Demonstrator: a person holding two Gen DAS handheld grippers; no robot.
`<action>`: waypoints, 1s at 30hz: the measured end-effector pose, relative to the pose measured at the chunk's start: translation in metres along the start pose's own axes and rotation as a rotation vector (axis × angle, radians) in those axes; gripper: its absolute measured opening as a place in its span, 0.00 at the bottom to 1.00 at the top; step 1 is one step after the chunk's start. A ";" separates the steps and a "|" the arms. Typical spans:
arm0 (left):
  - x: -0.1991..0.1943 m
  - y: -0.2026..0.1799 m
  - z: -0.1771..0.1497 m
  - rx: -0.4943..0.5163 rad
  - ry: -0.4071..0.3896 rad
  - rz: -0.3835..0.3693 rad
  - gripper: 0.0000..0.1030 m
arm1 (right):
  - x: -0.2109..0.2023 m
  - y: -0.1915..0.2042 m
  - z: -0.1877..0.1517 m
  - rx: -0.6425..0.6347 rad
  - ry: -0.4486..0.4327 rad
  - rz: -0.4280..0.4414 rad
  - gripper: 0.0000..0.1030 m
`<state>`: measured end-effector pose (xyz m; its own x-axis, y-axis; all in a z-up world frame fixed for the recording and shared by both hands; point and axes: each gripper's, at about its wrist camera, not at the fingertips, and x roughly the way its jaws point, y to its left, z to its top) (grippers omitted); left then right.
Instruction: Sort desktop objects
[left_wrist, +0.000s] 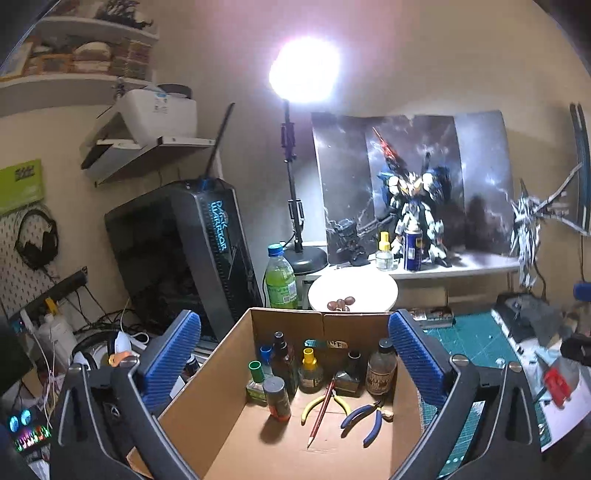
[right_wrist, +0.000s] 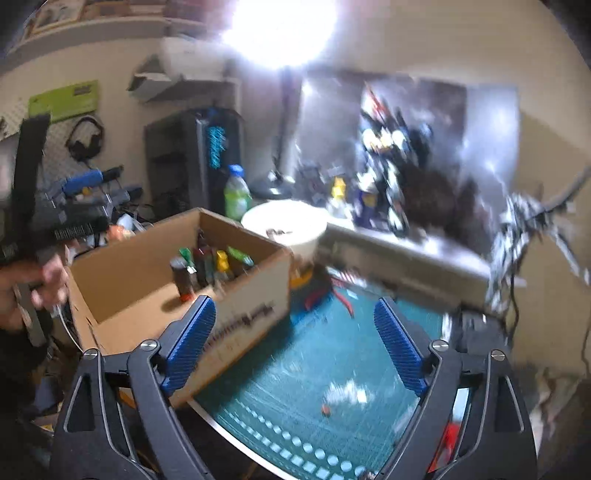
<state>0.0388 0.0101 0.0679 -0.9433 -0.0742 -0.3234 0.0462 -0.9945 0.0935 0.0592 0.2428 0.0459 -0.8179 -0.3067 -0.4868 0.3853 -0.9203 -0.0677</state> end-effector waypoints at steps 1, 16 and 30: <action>-0.001 0.002 0.000 -0.013 0.011 0.002 1.00 | -0.002 0.004 0.008 0.002 -0.003 0.006 0.88; 0.007 0.022 -0.015 -0.094 0.116 0.028 1.00 | 0.024 0.047 0.035 -0.015 0.092 -0.005 0.99; 0.005 0.012 -0.017 -0.077 0.123 0.008 1.00 | 0.026 0.045 0.040 0.005 0.084 -0.043 0.99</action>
<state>0.0396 -0.0032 0.0517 -0.8957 -0.0855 -0.4365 0.0827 -0.9962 0.0256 0.0382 0.1842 0.0650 -0.7952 -0.2454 -0.5545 0.3480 -0.9335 -0.0859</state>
